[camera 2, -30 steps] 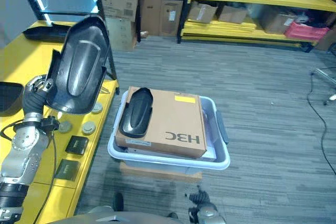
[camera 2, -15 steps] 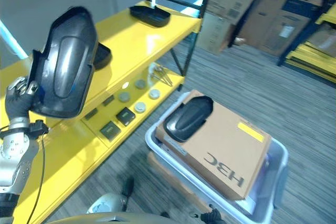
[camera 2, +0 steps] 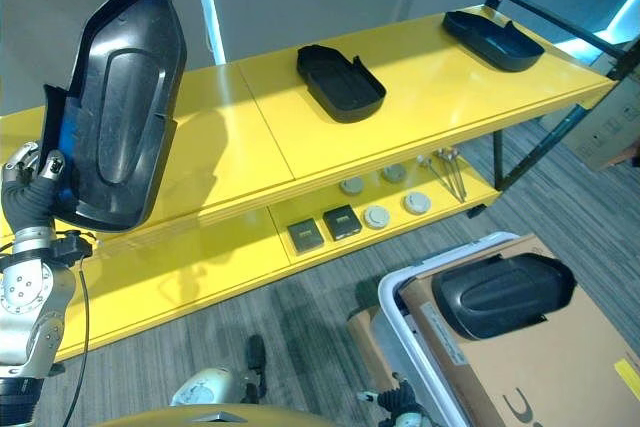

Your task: Move parts from the plastic box to the shelf.

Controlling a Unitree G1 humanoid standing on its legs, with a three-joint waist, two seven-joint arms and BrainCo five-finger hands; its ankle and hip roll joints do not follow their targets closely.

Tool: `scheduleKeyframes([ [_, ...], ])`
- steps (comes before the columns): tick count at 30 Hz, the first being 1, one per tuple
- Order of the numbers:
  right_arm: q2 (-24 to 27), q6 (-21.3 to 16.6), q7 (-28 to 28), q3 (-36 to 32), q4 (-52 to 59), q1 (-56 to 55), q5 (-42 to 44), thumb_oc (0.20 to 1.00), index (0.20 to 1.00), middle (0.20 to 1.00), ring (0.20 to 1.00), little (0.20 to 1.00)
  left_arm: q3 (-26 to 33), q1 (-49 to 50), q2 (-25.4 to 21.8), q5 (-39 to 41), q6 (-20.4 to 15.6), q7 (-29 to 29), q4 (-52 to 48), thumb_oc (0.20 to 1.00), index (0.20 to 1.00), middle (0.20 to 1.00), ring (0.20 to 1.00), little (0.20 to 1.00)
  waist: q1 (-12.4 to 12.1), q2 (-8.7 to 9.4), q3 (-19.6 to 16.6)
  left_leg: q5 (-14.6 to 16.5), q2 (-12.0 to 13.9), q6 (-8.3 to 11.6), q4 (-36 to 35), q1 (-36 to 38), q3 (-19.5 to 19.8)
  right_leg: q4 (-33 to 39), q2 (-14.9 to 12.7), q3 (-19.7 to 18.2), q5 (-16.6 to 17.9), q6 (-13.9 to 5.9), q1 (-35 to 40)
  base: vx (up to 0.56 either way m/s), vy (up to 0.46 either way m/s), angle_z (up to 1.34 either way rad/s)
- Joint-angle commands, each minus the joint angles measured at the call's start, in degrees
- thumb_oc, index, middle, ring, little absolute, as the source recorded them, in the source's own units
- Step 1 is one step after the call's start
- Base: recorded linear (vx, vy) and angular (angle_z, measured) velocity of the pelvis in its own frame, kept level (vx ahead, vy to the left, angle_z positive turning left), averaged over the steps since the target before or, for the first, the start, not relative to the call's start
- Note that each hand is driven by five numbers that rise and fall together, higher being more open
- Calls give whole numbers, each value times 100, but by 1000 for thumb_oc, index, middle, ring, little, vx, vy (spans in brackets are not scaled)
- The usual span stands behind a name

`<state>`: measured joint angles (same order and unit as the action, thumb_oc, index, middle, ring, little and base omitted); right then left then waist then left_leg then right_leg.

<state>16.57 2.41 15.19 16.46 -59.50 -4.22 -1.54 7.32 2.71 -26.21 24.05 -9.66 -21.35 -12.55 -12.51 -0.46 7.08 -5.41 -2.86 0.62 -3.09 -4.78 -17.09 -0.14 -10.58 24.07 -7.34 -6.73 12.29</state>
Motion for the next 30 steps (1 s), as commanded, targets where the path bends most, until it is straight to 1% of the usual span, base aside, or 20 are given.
scheduleKeyframes([
  [1, -79, 41, 68, 239, 47, -208, 167, 1000, 1000, 1000, 1000, 1000, 307, -312, -315, -202, -427, -45, -63, 200, 200, 200, 200, 200, 66, -30, -303, 505, 264, -87, 58, -32, 578, -968, 92, 69, 20, -149, -636, 204, 261, 5],
  [2, -121, 11, 185, 222, 103, -237, 414, 1000, 1000, 1000, 1000, 1000, 188, -509, -468, -185, -400, -133, 106, 200, 200, 200, 200, 200, 191, -80, -235, 641, 103, -348, 169, 24, 689, -2386, -279, -238, 300, -324, -1209, 299, 409, 27],
  [3, -145, -31, 206, 93, 117, -274, 625, 1000, 1000, 1000, 1000, 1000, 34, -686, -540, -264, -394, -257, 275, 200, 200, 200, 200, 200, 404, -133, -101, 836, -78, -568, 245, 139, 830, -3931, -419, -845, 556, -409, -2045, 244, 349, 43],
  [5, -137, -85, 170, 14, 94, -286, 629, 1000, 1000, 1000, 1000, 1000, -58, -779, -609, -277, -384, -408, 352, 200, 200, 200, 200, 200, 546, -149, -19, 866, -150, -604, 169, 286, 919, -4330, -264, -1213, 679, -413, -2464, 127, 75, 64],
  [6, -123, -153, 150, -28, 64, -311, 670, 1000, 1000, 1000, 1000, 1000, -139, -853, -659, -269, -349, -505, 404, 200, 200, 200, 200, 200, 672, -148, 39, 870, -172, -574, 126, 383, 1035, -4121, -110, -1398, 754, -371, -2646, 83, -154, 75],
  [7, -111, -251, 115, -90, 3, -307, 671, 1000, 1000, 1000, 1000, 1000, -224, -974, -695, -301, -276, -614, 444, 200, 200, 200, 200, 200, 755, -166, 92, 772, -100, -517, 105, 397, 1089, -3492, 3, -1410, 900, -231, -2652, 307, -636, 126],
  [8, -156, -513, 57, -292, -272, -206, 692, 1000, 1000, 1000, 1000, 1000, -491, -1311, -668, -446, -61, -794, 452, 200, 200, 200, 200, 200, 913, 14, 143, 921, 23, -355, 75, 529, 1366, -373, 56, -1733, 1357, -371, -2228, 298, -659, 116],
  [9, -182, -509, 62, -320, -293, -194, 650, 1000, 1000, 1000, 1000, 1000, -521, -1315, -664, -450, -69, -821, 461, 200, 200, 200, 200, 200, 934, 28, 151, 982, 46, -359, 78, 565, 1386, -174, 40, -1789, 1463, -414, -2249, 410, -653, 139],
  [10, -237, -359, 68, -396, -199, -201, 503, 1000, 1000, 1000, 1000, 1000, -537, -1208, -633, -438, -139, -818, 480, 200, 200, 200, 200, 200, 973, 49, 176, 1103, 157, -373, 81, 707, 1446, -232, 10, -1908, 1518, -494, -2375, 284, -283, 109],
  [11, -162, -254, 12, -376, -113, -223, 481, 1000, 1000, 1000, 1000, 1000, -448, -1084, -546, -409, -91, -756, 477, 200, 200, 200, 200, 200, 956, 81, 135, 1059, 308, -249, -23, 835, 1312, -85, -2, -1728, 1383, -516, -2103, 272, -265, 72],
  [12, -136, -224, -6, -369, -84, -231, 482, 1000, 1000, 1000, 1000, 1000, -436, -1062, -516, -396, -56, -757, 471, 200, 200, 200, 200, 200, 957, 88, 118, 1042, 341, -211, -45, 859, 1293, -24, 6, -1679, 1374, -516, -2022, 269, -323, 31],
  [13, -41, -222, -86, -377, -68, -254, 528, 1000, 1000, 1000, 1000, 1000, -509, -1055, -422, -357, 57, -772, 482, 200, 200, 200, 200, 200, 955, 159, 34, 927, 525, -56, 24, 778, 1199, 49, 54, -1561, 1326, -471, -1787, 177, -248, 12],
  [16, 65, -97, -22, -343, -4, -202, 719, 1000, 1000, 1000, 1000, 1000, -694, -1169, -173, -491, 391, -988, 431, 200, 200, 200, 200, 200, 961, 274, -26, 785, 832, 146, 277, 578, 950, 216, 165, -1390, 1205, -321, -1405, 174, -264, 41],
  [17, 69, -96, -14, -343, -2, -200, 736, 1000, 1000, 1000, 1000, 1000, -697, -1173, -165, -490, 399, -993, 430, 200, 200, 200, 200, 200, 962, 275, -27, 782, 839, 153, 286, 571, 943, 226, 169, -1380, 1205, -316, -1395, 102, -192, 19],
  [19, 179, 23, 27, -399, 170, -284, 850, 1000, 1000, 1000, 1000, 1000, -924, -1392, 11, -548, 585, -1133, 648, 200, 200, 200, 200, 200, 1090, 295, -39, 615, 1071, 286, 475, 394, 413, 262, 230, -1128, 1101, -216, -1236, 116, -171, 12],
  [20, 210, 38, 22, -407, 240, -336, 851, 1000, 1000, 1000, 1000, 1000, -999, -1464, 44, -554, 605, -1161, 769, 200, 200, 200, 200, 200, 1155, 272, -47, 657, 1138, 327, 468, 438, 312, 249, 254, -1090, 1004, -226, -1164, 58, -100, 33],
  [23, 276, 90, 61, -393, 367, -377, 1005, 1000, 1000, 1000, 1000, 1000, -1231, -1702, 65, -721, 628, -1367, 1173, 200, 200, 200, 200, 200, 1289, 205, -38, 473, 1185, 317, 177, 563, 203, 157, 299, -1024, 921, -154, -1193, 58, -36, 48],
  [26, 277, 150, -15, -417, 400, -390, 1040, 1000, 1000, 1000, 1000, 1000, -1352, -1811, 39, -745, 717, -1510, 1410, 200, 200, 200, 200, 200, 1386, 158, -70, 435, 1182, 315, 6, 687, 180, 116, 326, -1075, 872, -144, -1189, 110, 3, -8],
  [27, 250, 182, -138, -387, 455, -431, 845, 1000, 1000, 1000, 1000, 1000, -1417, -1917, 33, -820, 932, -1702, 1640, 200, 200, 200, 200, 200, 1472, 120, -116, 435, 1170, 307, -71, 772, 161, 100, 341, -1134, 841, -141, -1181, 99, 8, -12],
  [30, 214, 216, -173, -311, 537, -470, 655, 1000, 1000, 1000, 1000, 1000, -1443, -2018, 49, -841, 1122, -1896, 1865, 200, 200, 200, 200, 200, 1541, 91, -140, 429, 1166, 309, -120, 819, 131, 97, 349, -1180, 832, -144, -1187, 56, 11, -11],
])
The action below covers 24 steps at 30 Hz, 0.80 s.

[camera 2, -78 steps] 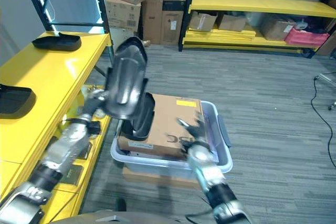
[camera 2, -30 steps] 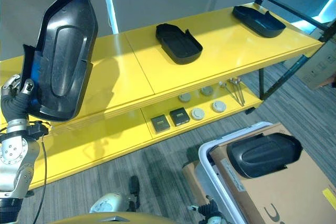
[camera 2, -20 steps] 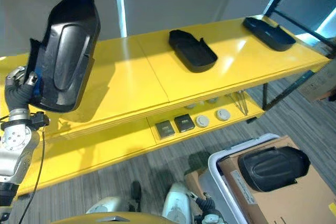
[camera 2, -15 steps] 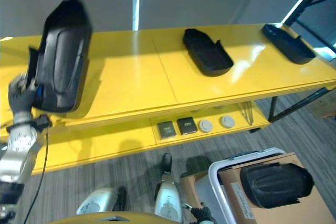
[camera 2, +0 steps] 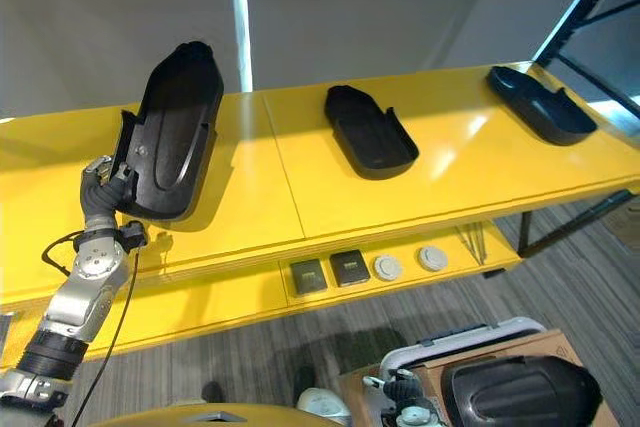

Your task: Move parts from the plastic box to the shelf.

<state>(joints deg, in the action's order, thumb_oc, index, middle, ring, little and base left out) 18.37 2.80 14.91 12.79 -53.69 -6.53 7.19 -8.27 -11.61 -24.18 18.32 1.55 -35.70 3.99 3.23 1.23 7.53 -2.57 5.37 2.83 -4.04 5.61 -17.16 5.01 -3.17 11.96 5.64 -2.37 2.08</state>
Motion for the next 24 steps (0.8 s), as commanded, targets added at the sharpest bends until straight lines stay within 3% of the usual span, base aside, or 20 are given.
scheduleKeyframes([
  [1, 5, 199, -143, 145, 5, -264, -261, 1000, 1000, 1000, 1000, 1000, 52, -701, -136, -153, 171, -639, 527, 200, 200, 200, 200, 200, 38, -107, -208, 145, 341, 94, -56, -184, 98, -406, -382, -13, -470, -589, -163, 59, 15, -11],
  [2, 6, 204, -211, 266, 15, -240, -339, 1000, 1000, 1000, 1000, 1000, 11, -878, -36, -120, 330, -932, 1191, 200, 200, 200, 200, 200, 127, -138, -248, 151, 341, 99, -80, -142, 28, -361, -373, -76, -469, -599, -143, 52, 11, -10],
  [8, 22, 329, -248, 527, 59, -239, -599, 1000, 1000, 1000, 1000, 1000, 70, -1182, 127, 46, 557, -1214, 2612, 200, 200, 200, 200, 200, 292, -172, -295, 190, 338, 86, -58, -82, -101, -300, -376, -203, -484, -617, -106, 9, -6, -12],
  [13, 7, 214, -274, 610, -76, -221, -633, 1000, 1000, 1000, 1000, 1000, 37, -1296, 283, 14, 745, -1277, 3251, 200, 200, 200, 200, 200, 360, -195, -301, 219, 341, 79, -44, -43, -155, -250, -363, -284, -484, -623, -73, 1, -22, -5],
  [24, -41, 198, -289, 738, -118, -194, -737, 1000, 1000, 1000, 1000, 1000, 38, -1375, 517, -130, 797, -1359, 4057, 200, 200, 200, 200, 200, 464, -197, -329, 251, 348, 85, -81, 35, -261, -128, -339, -340, -482, -621, 15, 5, -12, -5],
])
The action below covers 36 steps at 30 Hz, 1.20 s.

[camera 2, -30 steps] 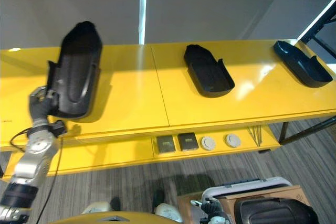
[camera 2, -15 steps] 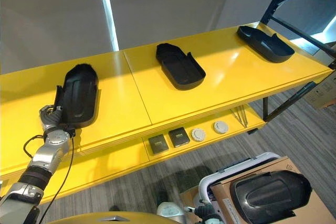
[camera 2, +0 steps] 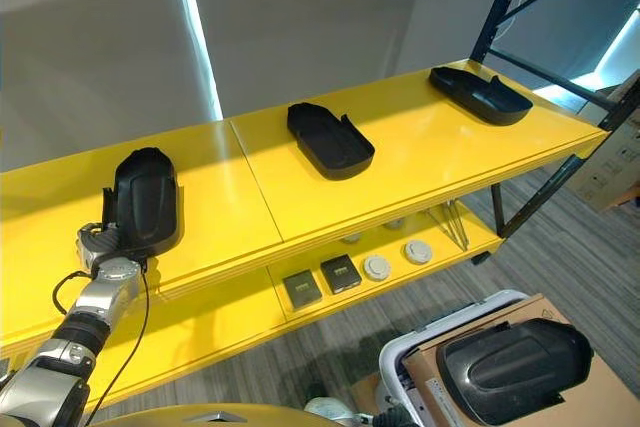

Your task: Move parts from the plastic box to the shelf.

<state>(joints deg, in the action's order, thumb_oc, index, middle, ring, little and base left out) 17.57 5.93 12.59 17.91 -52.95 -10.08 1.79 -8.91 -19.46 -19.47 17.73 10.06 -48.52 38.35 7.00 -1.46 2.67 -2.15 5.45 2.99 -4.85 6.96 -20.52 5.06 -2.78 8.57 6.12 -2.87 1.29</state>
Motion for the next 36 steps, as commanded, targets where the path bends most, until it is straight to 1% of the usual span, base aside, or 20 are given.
scheduleKeyframes([
  [1, 39, -118, -57, 229, -198, 161, -198, 1000, 1000, 1000, 1000, 1000, 99, -591, 47, -77, -57, -81, 636, 200, 200, 200, 200, 200, 90, 73, 156, 212, 339, 70, -1, -96, 72, -129, -376, -3, -530, -569, 98, 0, 0, 0],
  [9, 76, -124, -59, 309, -245, 185, -220, 1000, 1000, 1000, 1000, 1000, 45, -718, -17, -202, -88, -112, 929, 200, 200, 200, 200, 200, 163, 57, 157, 211, 348, 84, -15, -82, 25, -113, -360, -58, -532, -571, 98, 0, 0, 0],
  [10, 84, -120, -56, 322, -248, 189, -235, 1000, 1000, 1000, 1000, 1000, 27, -757, -33, -224, -90, -96, 966, 275, 275, 275, 275, 275, 184, 54, 158, 213, 350, 87, -15, -81, 3, -102, -357, -74, -530, -573, 97, 0, 0, 0],
  [11, 84, -115, -46, 328, -251, 191, -239, 1000, 1000, 1000, 1000, 1000, 16, -777, -40, -233, -105, -70, 987, 580, 580, 580, 580, 580, 191, 54, 160, 216, 350, 88, -15, -84, 1, -99, -357, -80, -529, -574, 93, 0, 0, 0],
  [12, 94, -104, -45, 334, -246, 193, -227, 1000, 1000, 1000, 1000, 1000, 4, -790, -55, -220, -123, -42, 992, 1000, 1000, 1000, 1000, 1000, 194, 53, 162, 214, 352, 89, -15, -87, 0, -96, -357, -83, -526, -575, 89, 0, 0, 0],
  [17, 127, -156, -75, 307, -310, 214, -269, 1000, 1000, 1000, 1000, 1000, -24, -872, -109, -110, -282, -29, 917, 1000, 1000, 1000, 1000, 1000, 197, 46, 188, 224, 346, 95, -15, -96, 5, -73, -356, -90, -524, -578, 84, 0, 0, 0],
  [18, 122, -177, -50, 286, -341, 222, -277, 1000, 1000, 1000, 1000, 1000, -29, -853, -119, -157, -446, 5, 717, 1000, 1000, 1000, 1000, 1000, 159, 42, 206, 229, 342, 93, -15, -92, 11, -45, -365, -70, -517, -578, 109, 0, 0, 0],
  [20, 118, -190, -45, 259, -352, 215, -276, 1000, 1000, 1000, 1000, 1000, -32, -811, -144, -179, -463, 40, 557, 1000, 1000, 1000, 1000, 1000, 128, 38, 207, 231, 341, 94, -15, -92, 28, -36, -369, -55, -517, -575, 122, 0, 0, 0],
  [21, 111, -193, -41, 243, -358, 218, -270, 1000, 1000, 1000, 1000, 1000, -56, -772, -166, -201, -440, 72, 402, 1000, 1000, 1000, 1000, 1000, 97, 37, 209, 233, 340, 92, -15, -94, 39, -31, -371, -40, -517, -573, 129, 0, 0, 0],
  [22, 110, -196, -43, 202, -342, 215, -255, 1000, 1000, 1000, 1000, 1000, -121, -635, -271, -182, -352, 137, -67, 1000, 1000, 1000, 1000, 1000, 23, 36, 217, 228, 338, 96, -15, -98, 71, -19, -380, 0, -514, -566, 149, 0, 0, 0],
  [23, 107, -191, -40, 189, -328, 210, -256, 1000, 1000, 1000, 1000, 1000, -128, -591, -298, -207, -351, 164, -176, 1000, 1000, 1000, 1000, 1000, 2, 35, 218, 228, 337, 97, -15, -99, 81, -17, -383, 14, -515, -564, 155, 0, 0, 0],
  [24, 97, -184, -27, 161, -306, 209, -244, 1000, 1000, 1000, 1000, 1000, -121, -503, -353, -303, -342, 205, -420, 1000, 1000, 1000, 1000, 1000, -47, 34, 229, 224, 337, 98, -15, -103, 101, -13, -388, 39, -514, -559, 167, -17, 10, 5],
  [26, 73, -153, 1, 87, -275, 217, -180, 1000, 1000, 1000, 1000, 1000, -16, -222, -539, -448, -185, 306, -1179, 1000, 1000, 1000, 1000, 1000, -177, 36, 245, 225, 325, 102, -15, -110, 182, -6, -398, 107, -524, -543, 206, -19, 13, 4],
  [27, 71, -147, 3, 83, -271, 219, -174, 1000, 1000, 1000, 1000, 1000, 1, -191, -560, -465, -185, 310, -1248, 1000, 1000, 1000, 1000, 1000, -190, 37, 245, 225, 324, 102, -15, -111, 190, -6, -398, 114, -525, -541, 210, 0, 0, 0],
  [29, 60, -124, 11, 16, -247, 209, -180, 1000, 1000, 1000, 1000, 1000, 229, 97, -774, -601, -163, 383, -1848, 1000, 1000, 1000, 1000, 1000, -309, 34, 244, 209, 319, 107, -15, -134, 252, -6, -413, 180, -529, -526, 228, -21, 22, 10],
  [31, 53, -72, 29, -43, -205, 202, -178, 1000, 1000, 1000, 1000, 1000, 554, 386, -1021, -813, -237, 271, -2471, 1000, 1000, 1000, 1000, 1000, -430, 33, 260, 216, 308, 114, -14, -125, 321, -6, -429, 255, -548, -523, 277, -18, 29, 11],
  [32, 52, -66, 29, -49, -204, 204, -177, 1000, 1000, 1000, 1000, 1000, 607, 430, -1061, -930, -287, 230, -2555, 1000, 1000, 1000, 1000, 1000, -446, 35, 251, 204, 307, 114, -15, -139, 327, -6, -431, 261, -542, -519, 266, -9, 32, 17],
  [33, 53, -22, 26, -99, -189, 195, -166, 1000, 1000, 1000, 1000, 1000, 965, 682, -1364, -1245, -433, 93, -3137, 1000, 1000, 1000, 1000, 1000, -555, 41, 254, 205, 303, 116, -15, -134, 376, -6, -446, 328, -550, -508, 302, -7, 24, 20],
  [35, 43, -42, 31, -134, -220, 182, -177, 1000, 1000, 1000, 1000, 1000, 1189, 825, -1475, -1385, -473, 117, -3481, 1000, 1000, 1000, 1000, 1000, -619, 49, 241, 203, 299, 120, -14, -144, 406, -6, -455, 365, -551, -505, 312, 1, 21, 13],
  [36, 32, -58, 43, -193, -248, 151, -183, 1000, 1000, 1000, 1000, 1000, 1492, 1037, -1612, -1555, -590, 140, -3925, 1000, 1000, 1000, 1000, 1000, -707, 57, 253, 224, 289, 126, -1, -131, 470, -6, -469, 424, -560, -513, 366, -3, 14, 20],
])
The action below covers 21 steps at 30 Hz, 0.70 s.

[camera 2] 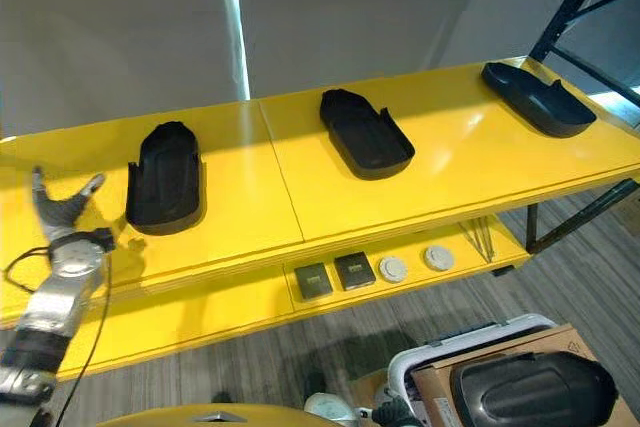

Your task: Move parts from the plastic box to the shelf.

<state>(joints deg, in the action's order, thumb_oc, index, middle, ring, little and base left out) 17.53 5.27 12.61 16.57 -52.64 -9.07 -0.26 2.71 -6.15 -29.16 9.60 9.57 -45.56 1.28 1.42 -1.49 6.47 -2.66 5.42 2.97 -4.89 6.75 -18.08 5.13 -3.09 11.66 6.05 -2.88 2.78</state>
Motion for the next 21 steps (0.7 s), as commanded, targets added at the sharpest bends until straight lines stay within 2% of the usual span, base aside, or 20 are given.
scheduleKeyframes([
  [1, 33, 5, 40, -63, -281, 50, 20, 1000, 1000, 1000, 1000, 1000, 371, -262, -655, -763, -583, -159, -267, 1000, 1000, 1000, 1000, 1000, -160, 64, -136, 255, 289, 128, -6, -126, 231, -13, -441, 119, -541, -509, 202, -3, 16, 27],
  [3, 20, 2, 62, -100, -283, 34, 43, 1000, 1000, 1000, 1000, 1000, 608, -90, -732, -727, -878, 92, -608, 1000, 1000, 1000, 1000, 1000, -238, 74, -147, 256, 286, 141, -8, -131, 288, -13, -453, 172, -541, -516, 225, 1, 20, 21],
  [4, 13, 7, 67, -150, -254, 1, 40, 1000, 1000, 1000, 1000, 1000, 716, 70, -746, -464, -1291, 696, -876, 1000, 1000, 1000, 1000, 1000, -288, 81, -155, 281, 285, 151, -2, -120, 319, -13, -459, 210, -550, -526, 253, 2, 26, 13],
  [5, 12, 8, 66, -158, -246, -3, 25, 1000, 1000, 1000, 1000, 1000, 729, 94, -745, -391, -1427, 892, -910, 1000, 1000, 1000, 1000, 1000, -294, 85, -162, 262, 282, 151, -11, -132, 320, -13, -460, 211, -538, -522, 239, 5, 25, 15],
  [8, 15, 26, 75, -229, -192, -43, -64, 1000, 1000, 1000, 1000, 1000, 523, 226, -706, 213, -1814, 2264, -1472, 1000, 1000, 1000, 1000, 1000, -326, 81, -152, 298, 277, 156, -9, -121, 326, -13, -469, 247, -536, -543, 255, -7, 19, 11],
  [10, 27, 48, 66, -263, -180, -32, -78, 1000, 1000, 1000, 1000, 1000, 312, 275, -631, 681, -1858, 2916, -1746, 1000, 1000, 1000, 1000, 1000, -340, 75, -150, 302, 269, 155, -11, -128, 323, -13, -469, 252, -522, -549, 244, 0, 0, 0],
  [11, 40, 55, 49, -292, -182, -12, -115, 1000, 1000, 1000, 1000, 1000, 55, 325, -509, 1245, -1811, 3633, -1931, 1000, 1000, 1000, 1000, 1000, -356, 66, -156, 291, 263, 155, -11, -154, 315, -13, -468, 250, -500, -552, 212, 0, 0, 0],
  [14, 48, 44, 81, -267, -205, 32, -129, 1000, 1000, 1000, 1000, 1000, -494, 367, -314, 1785, -1546, 4242, -1967, 1000, 1000, 1000, 1000, 1000, -352, 38, -131, 286, 259, 145, -11, -154, 296, -13, -464, 236, -467, -563, 198, -17, 23, -3],
  [15, 57, 28, 88, -245, -231, 49, -102, 1000, 1000, 1000, 1000, 1000, -643, 376, -254, 1867, -1538, 4376, -1911, 865, 865, 865, 865, 865, -347, 36, -134, 284, 258, 139, -11, -161, 284, -13, -464, 229, -458, -567, 183, 0, 0, 0],
  [16, 69, -17, 91, -219, -307, 82, -80, 1000, 1000, 1000, 1000, 1000, -849, 394, -193, 1987, -1550, 4598, -1814, 558, 558, 558, 558, 558, -335, 27, -120, 294, 258, 134, -11, -143, 274, -13, -463, 228, -458, -575, 194, -4, 14, -4],
  [17, 70, -27, 90, -218, -321, 90, -76, 1000, 1000, 1000, 1000, 1000, -878, 392, -185, 2010, -1555, 4613, -1796, 467, 467, 467, 467, 467, -339, 29, -128, 282, 258, 133, -11, -160, 269, -13, -463, 222, -448, -571, 175, -5, 22, -4],
  [18, 107, -91, 86, -190, -433, 133, -18, 1000, 1000, 1000, 1000, 1000, -1137, 470, -77, 2939, -1346, 4935, -1632, 200, 200, 200, 200, 200, -333, 18, -120, 270, 257, 121, -11, -170, 254, -13, -464, 204, -433, -580, 155, -3, 20, -7],
  [21, 145, -154, 87, -166, -529, 149, 60, 1000, 1000, 1000, 1000, 1000, -1285, 597, -34, 3209, -1505, 5189, -1432, 200, 200, 200, 200, 200, -322, 10, -109, 250, 257, 105, -11, -174, 234, -13, -467, 184, -411, -573, 140, 6, 17, -6],
])
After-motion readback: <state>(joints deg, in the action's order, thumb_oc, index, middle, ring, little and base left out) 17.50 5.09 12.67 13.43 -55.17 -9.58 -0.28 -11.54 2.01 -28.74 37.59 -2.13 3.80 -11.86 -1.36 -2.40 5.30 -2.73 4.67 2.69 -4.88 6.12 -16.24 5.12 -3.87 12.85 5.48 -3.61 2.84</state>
